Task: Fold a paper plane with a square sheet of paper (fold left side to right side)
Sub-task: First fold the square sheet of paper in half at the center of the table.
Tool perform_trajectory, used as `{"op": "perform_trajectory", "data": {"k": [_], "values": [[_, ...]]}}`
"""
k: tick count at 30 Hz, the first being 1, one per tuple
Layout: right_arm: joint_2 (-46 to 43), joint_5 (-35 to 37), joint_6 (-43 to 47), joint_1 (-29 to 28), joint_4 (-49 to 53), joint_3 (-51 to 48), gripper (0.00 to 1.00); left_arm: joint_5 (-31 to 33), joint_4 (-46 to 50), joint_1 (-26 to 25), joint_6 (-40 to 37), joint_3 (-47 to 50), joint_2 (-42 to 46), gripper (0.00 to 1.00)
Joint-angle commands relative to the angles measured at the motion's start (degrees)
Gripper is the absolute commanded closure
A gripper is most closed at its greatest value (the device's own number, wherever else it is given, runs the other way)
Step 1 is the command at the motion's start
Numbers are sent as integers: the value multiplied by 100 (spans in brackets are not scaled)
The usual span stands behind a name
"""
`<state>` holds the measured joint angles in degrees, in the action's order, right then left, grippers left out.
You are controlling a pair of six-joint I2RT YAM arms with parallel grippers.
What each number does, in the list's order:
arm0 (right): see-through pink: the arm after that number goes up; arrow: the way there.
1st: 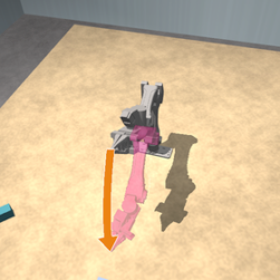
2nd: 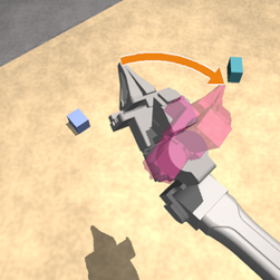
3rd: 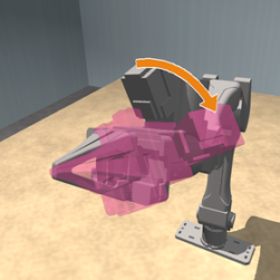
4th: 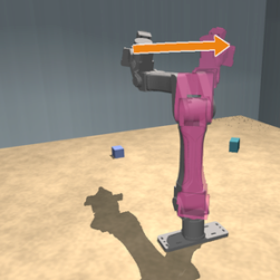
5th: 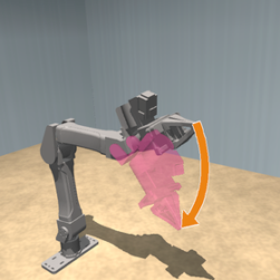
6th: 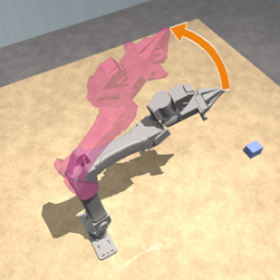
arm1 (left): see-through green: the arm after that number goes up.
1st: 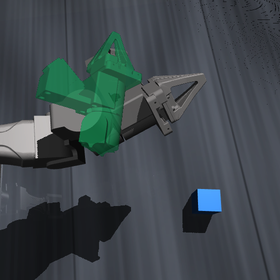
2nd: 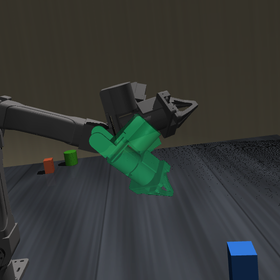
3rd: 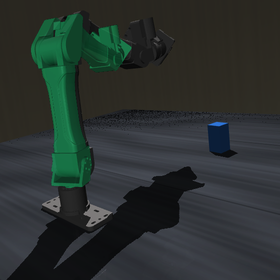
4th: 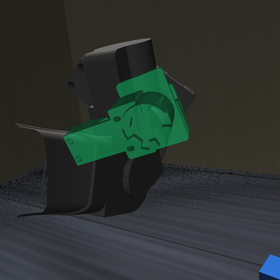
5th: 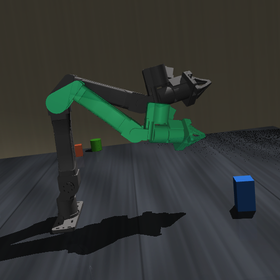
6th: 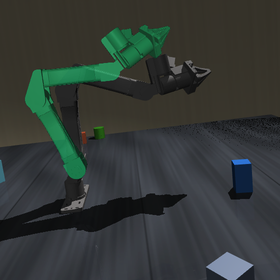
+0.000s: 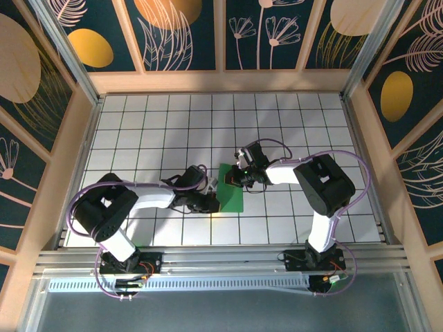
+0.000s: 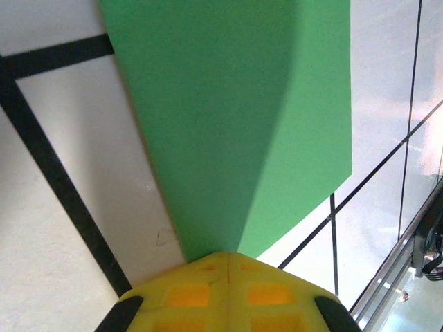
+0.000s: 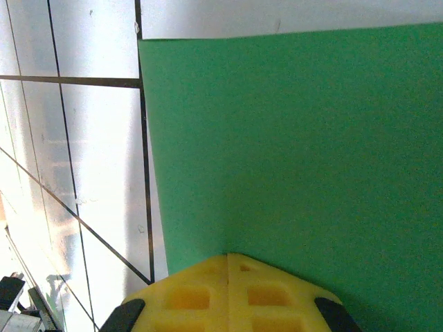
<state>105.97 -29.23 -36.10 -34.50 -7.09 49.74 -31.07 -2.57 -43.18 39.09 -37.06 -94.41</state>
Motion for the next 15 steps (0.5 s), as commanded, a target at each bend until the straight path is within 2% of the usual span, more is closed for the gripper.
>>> {"op": "perform_trajectory", "data": {"k": [1,7,10,15], "values": [[285,594,156,47,816,-140,100,-115,684,-85,-104,259,92,99],[259,577,198,34,789,-157,100,-71,659,-56,-23,38,591,100],[209,568,209,30,773,-166,100,-30,719,137,-16,-232,824,100],[178,550,261,17,811,-127,100,-73,699,511,-201,-666,431,100]]}}
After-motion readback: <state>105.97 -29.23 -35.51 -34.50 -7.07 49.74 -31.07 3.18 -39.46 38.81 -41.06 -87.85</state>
